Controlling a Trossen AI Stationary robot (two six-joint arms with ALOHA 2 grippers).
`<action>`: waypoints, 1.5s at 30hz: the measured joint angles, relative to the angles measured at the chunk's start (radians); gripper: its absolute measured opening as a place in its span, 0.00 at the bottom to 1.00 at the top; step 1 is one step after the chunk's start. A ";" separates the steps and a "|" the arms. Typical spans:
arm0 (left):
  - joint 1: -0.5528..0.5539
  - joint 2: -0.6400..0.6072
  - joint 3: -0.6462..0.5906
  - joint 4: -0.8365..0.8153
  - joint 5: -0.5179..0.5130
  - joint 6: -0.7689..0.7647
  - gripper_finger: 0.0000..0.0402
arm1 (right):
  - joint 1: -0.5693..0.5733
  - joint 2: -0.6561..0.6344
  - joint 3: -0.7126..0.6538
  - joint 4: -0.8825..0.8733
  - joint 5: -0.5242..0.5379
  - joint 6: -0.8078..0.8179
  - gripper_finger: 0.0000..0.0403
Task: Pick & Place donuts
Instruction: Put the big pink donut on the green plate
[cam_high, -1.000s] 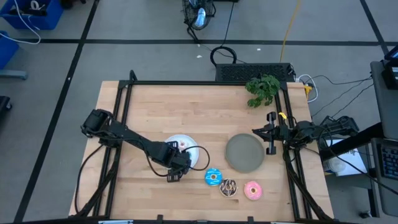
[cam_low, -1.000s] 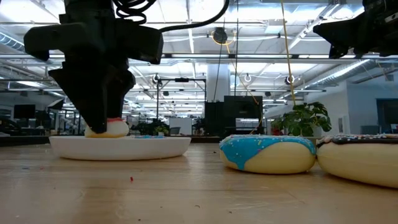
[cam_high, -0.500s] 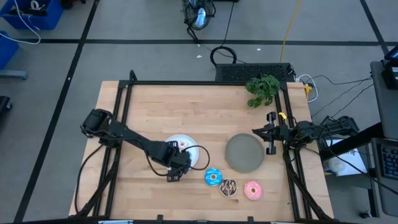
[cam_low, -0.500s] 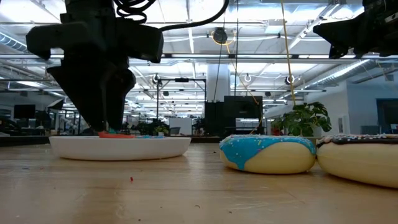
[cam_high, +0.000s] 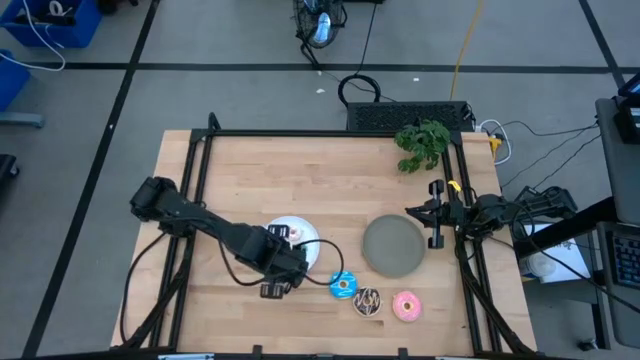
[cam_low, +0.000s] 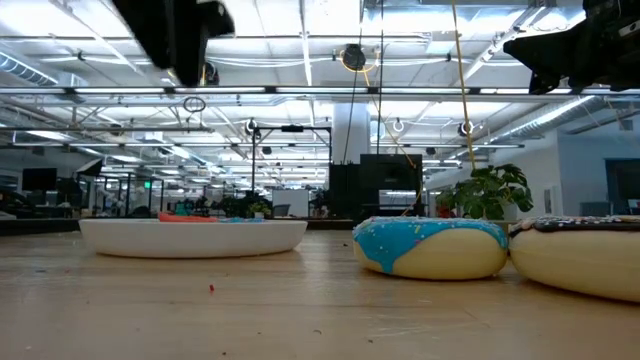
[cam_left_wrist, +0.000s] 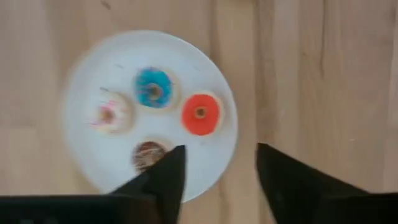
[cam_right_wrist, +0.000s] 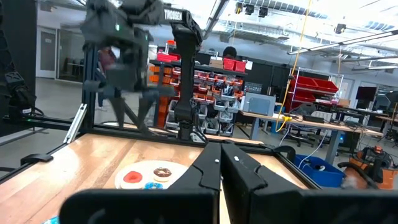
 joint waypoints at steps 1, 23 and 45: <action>-0.003 0.000 0.028 -0.029 -0.019 0.016 0.41 | 0.000 0.000 0.000 0.000 0.000 0.000 0.00; 0.090 -0.893 -0.742 0.869 -0.227 0.286 0.01 | 0.000 0.000 0.000 -0.002 0.000 -0.024 0.00; 0.128 -1.296 -1.560 1.650 -0.274 0.374 0.01 | 0.000 0.000 0.000 0.005 0.006 -0.031 0.00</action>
